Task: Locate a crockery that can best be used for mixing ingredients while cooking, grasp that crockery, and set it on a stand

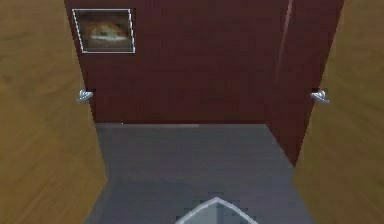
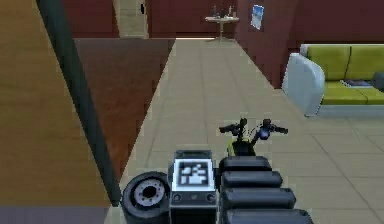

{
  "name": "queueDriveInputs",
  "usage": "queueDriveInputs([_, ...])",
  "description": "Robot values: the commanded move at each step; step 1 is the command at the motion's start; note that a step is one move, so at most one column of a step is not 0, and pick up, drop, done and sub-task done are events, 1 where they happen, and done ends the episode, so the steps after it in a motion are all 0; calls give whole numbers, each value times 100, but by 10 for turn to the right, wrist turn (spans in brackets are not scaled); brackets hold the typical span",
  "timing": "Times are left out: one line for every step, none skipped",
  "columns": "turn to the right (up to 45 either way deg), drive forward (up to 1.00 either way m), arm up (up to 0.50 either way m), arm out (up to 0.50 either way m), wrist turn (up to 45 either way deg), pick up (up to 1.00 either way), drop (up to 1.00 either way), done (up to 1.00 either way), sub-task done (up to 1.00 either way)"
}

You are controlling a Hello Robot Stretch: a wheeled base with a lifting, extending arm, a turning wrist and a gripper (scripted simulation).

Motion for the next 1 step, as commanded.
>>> queueDriveInputs([-210,0,0,0,0,0,0,0,0])
